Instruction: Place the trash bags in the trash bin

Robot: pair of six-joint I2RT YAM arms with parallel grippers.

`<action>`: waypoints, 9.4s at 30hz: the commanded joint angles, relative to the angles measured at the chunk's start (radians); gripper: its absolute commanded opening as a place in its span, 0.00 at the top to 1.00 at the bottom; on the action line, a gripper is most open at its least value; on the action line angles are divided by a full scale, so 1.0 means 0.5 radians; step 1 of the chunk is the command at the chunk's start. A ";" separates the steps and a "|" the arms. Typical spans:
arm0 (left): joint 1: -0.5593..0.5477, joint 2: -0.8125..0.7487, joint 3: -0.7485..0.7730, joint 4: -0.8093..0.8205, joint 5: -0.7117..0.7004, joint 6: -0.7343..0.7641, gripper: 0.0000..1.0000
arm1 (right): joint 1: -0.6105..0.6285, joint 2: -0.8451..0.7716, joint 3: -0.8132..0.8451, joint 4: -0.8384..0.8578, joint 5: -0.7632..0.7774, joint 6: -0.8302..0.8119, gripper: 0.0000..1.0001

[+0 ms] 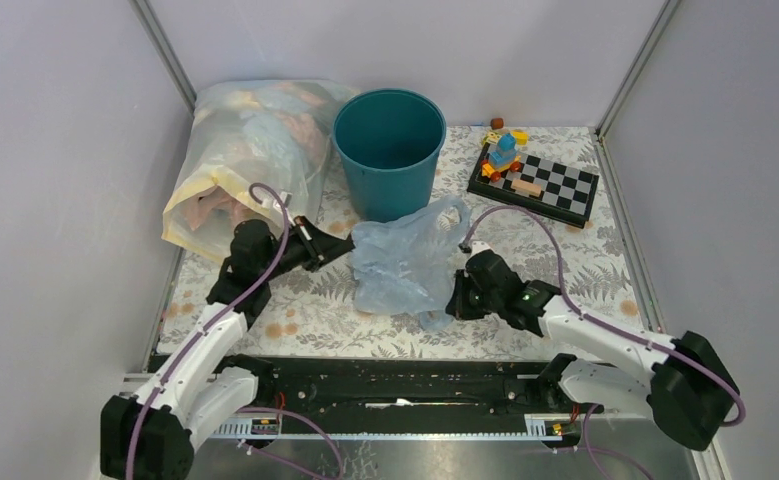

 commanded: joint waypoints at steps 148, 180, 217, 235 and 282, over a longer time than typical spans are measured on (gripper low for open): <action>0.081 0.591 -0.396 0.278 -0.246 0.471 1.00 | 1.167 0.826 1.054 -0.257 1.409 -0.035 0.45; 0.080 0.545 -0.447 0.265 -0.218 0.471 1.00 | 1.059 1.702 1.384 -0.318 2.400 0.430 0.76; 0.082 0.843 -0.035 -0.064 -0.445 0.753 1.00 | 1.151 0.388 0.771 -0.815 1.158 0.075 0.50; 0.079 0.878 -0.012 -0.081 -0.438 0.773 1.00 | 0.847 0.873 0.848 -0.394 1.450 0.133 0.57; 0.052 1.279 0.701 -0.226 -0.532 0.798 0.51 | 1.326 0.203 1.128 -1.316 1.730 0.320 0.08</action>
